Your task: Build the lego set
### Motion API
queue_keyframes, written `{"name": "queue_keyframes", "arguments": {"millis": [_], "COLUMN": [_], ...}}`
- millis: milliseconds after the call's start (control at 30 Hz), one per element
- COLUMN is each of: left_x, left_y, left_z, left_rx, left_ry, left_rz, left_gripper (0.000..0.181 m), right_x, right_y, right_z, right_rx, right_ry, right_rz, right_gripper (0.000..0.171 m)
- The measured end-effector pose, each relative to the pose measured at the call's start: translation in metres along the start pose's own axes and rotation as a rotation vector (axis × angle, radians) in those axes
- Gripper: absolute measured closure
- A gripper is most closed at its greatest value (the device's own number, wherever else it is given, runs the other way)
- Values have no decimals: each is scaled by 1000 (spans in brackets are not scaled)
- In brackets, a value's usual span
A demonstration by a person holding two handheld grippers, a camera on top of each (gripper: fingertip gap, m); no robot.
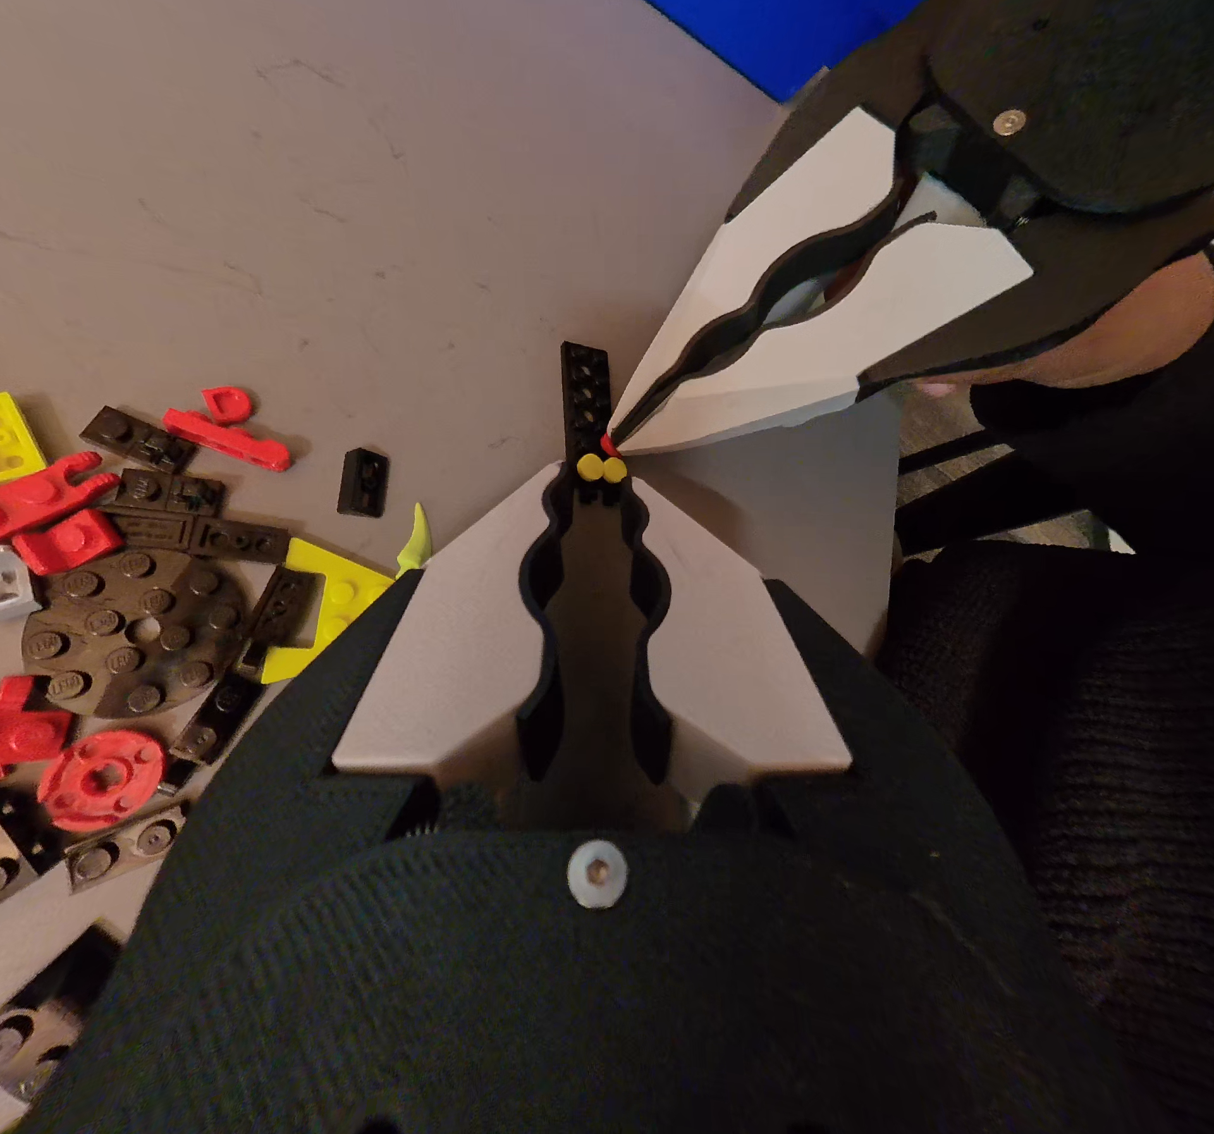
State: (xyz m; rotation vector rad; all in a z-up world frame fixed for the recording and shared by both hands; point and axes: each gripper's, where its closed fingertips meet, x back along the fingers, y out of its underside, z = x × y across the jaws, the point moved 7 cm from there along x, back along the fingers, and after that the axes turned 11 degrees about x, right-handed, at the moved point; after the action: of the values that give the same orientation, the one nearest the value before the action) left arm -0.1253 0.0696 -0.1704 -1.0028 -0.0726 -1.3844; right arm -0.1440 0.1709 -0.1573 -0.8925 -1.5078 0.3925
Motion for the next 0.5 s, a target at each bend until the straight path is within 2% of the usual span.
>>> {"name": "queue_keyframes", "arguments": {"millis": [333,500], "left_x": [-1,-1], "left_y": [1,0], "left_z": [1,0], "left_rx": [11,30], "left_ry": [19,26], "left_rz": [-10,-14], "left_gripper": [170,170], "right_x": [-4,-2], "right_y": [-2,-1], "right_z": [-2,-2], "right_rx": [-28,45], "right_ry": [-10,24], "right_rz": [-46,-26], "right_gripper": [171,171]}}
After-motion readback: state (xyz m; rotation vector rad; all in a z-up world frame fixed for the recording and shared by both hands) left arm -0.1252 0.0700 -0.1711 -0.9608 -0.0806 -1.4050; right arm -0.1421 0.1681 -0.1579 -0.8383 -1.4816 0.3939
